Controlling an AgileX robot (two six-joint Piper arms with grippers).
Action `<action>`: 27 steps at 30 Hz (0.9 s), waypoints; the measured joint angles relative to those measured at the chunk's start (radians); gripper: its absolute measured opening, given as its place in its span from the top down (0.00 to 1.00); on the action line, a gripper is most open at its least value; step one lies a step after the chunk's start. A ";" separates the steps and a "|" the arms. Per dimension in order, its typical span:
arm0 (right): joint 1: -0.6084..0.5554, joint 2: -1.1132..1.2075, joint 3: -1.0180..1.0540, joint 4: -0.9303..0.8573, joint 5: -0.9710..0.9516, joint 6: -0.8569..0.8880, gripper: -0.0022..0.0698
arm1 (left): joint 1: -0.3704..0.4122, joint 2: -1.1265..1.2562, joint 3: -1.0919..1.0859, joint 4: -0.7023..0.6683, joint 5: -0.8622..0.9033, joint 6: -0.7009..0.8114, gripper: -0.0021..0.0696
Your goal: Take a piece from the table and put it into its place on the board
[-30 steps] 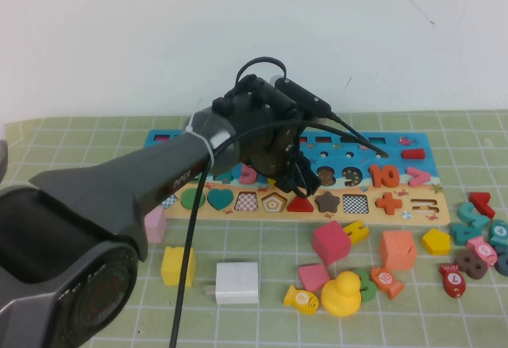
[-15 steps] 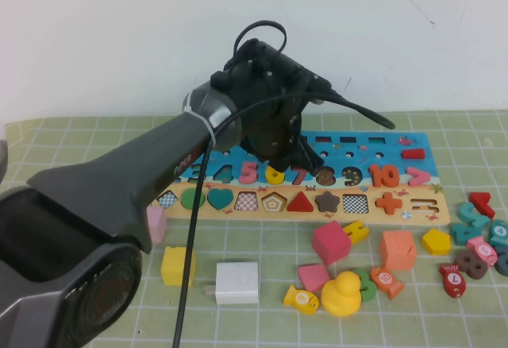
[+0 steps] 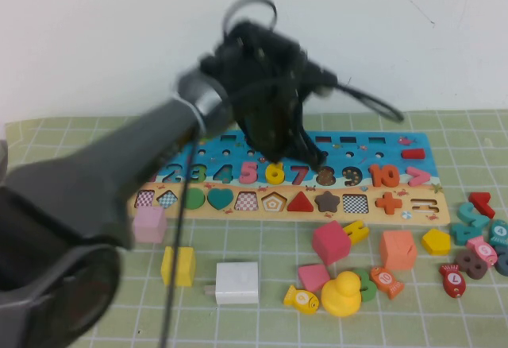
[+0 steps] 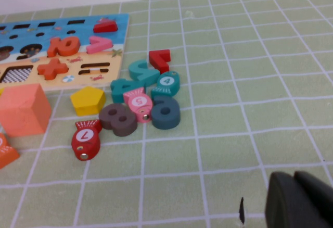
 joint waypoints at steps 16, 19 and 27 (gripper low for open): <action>0.000 0.000 0.000 0.000 0.000 0.000 0.97 | 0.008 -0.742 0.119 0.098 -0.138 -0.008 0.97; 0.000 0.000 0.000 0.000 0.000 0.000 0.97 | 0.008 -0.901 0.286 0.098 -0.227 -0.008 0.97; 0.000 0.000 0.000 0.000 0.000 0.000 0.97 | 0.008 -1.301 0.787 0.098 -0.414 -0.009 0.97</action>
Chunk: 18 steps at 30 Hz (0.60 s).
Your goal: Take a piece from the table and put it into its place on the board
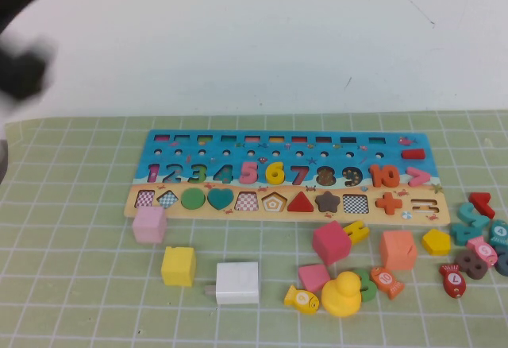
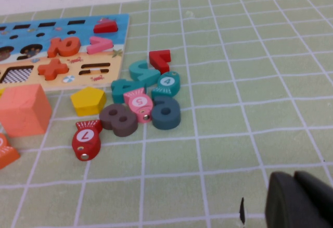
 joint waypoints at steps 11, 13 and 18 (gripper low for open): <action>0.000 0.000 0.000 0.000 0.000 0.000 0.97 | 0.000 -0.425 0.388 0.000 -0.015 -0.003 0.97; 0.000 0.000 0.000 0.000 0.000 0.000 0.97 | 0.000 -0.468 0.433 0.000 -0.015 -0.003 0.97; 0.000 0.000 0.000 0.000 0.000 0.000 0.97 | 0.000 -0.529 0.514 -0.004 0.002 -0.003 0.97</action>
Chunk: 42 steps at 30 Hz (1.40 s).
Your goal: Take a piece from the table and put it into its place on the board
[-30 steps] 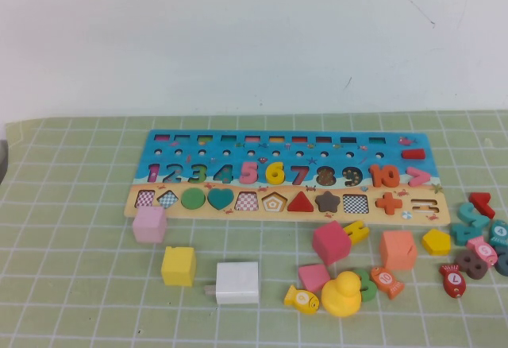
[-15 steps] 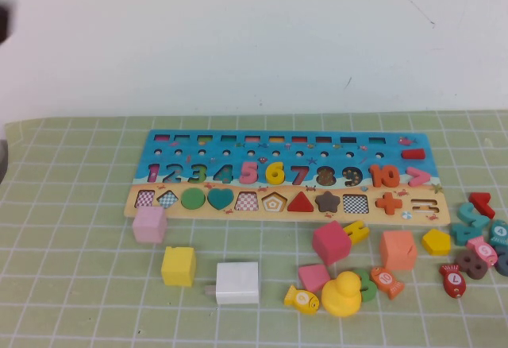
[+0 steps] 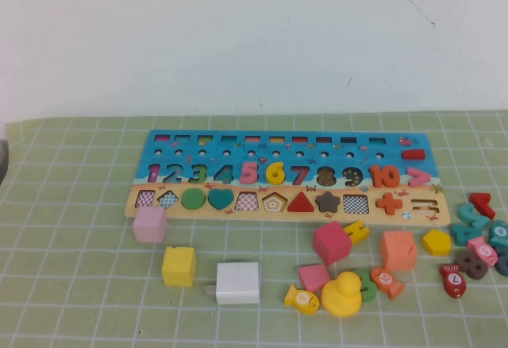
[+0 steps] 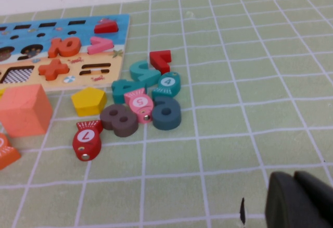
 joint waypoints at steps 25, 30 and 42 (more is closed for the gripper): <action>0.000 0.000 0.000 0.003 0.000 0.000 0.97 | 0.581 -0.407 0.839 -0.336 -0.487 -0.078 0.97; 0.000 0.000 0.000 0.003 0.000 0.000 0.97 | 0.610 -0.409 0.839 -0.339 -0.350 -0.048 0.97; 0.000 0.000 0.000 0.003 0.000 0.000 0.97 | 0.610 -0.411 0.839 -0.331 -0.348 0.012 0.97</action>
